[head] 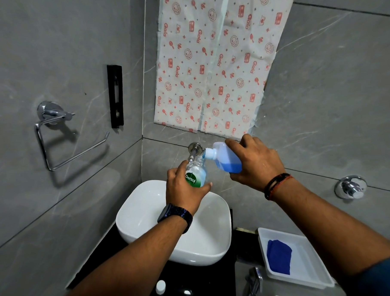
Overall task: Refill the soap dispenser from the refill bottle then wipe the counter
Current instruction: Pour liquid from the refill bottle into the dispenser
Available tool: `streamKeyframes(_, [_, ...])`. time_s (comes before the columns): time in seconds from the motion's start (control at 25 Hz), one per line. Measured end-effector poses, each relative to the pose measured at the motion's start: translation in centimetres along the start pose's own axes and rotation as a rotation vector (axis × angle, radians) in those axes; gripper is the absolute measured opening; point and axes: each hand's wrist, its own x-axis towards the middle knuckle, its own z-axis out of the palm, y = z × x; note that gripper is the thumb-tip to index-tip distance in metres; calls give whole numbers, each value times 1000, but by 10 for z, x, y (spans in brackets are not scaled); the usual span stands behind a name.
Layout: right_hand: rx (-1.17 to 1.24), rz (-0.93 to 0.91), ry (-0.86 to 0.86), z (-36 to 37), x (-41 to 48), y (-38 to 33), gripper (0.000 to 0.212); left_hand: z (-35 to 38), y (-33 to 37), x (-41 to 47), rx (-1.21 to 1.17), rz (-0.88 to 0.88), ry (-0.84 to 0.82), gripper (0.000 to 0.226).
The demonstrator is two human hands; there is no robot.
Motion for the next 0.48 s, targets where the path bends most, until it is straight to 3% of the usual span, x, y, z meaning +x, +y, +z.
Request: streamKeyframes(0.48, [-4, 0, -32, -8, 4, 1, 83, -1, 3, 2, -16, 2, 9, 87])
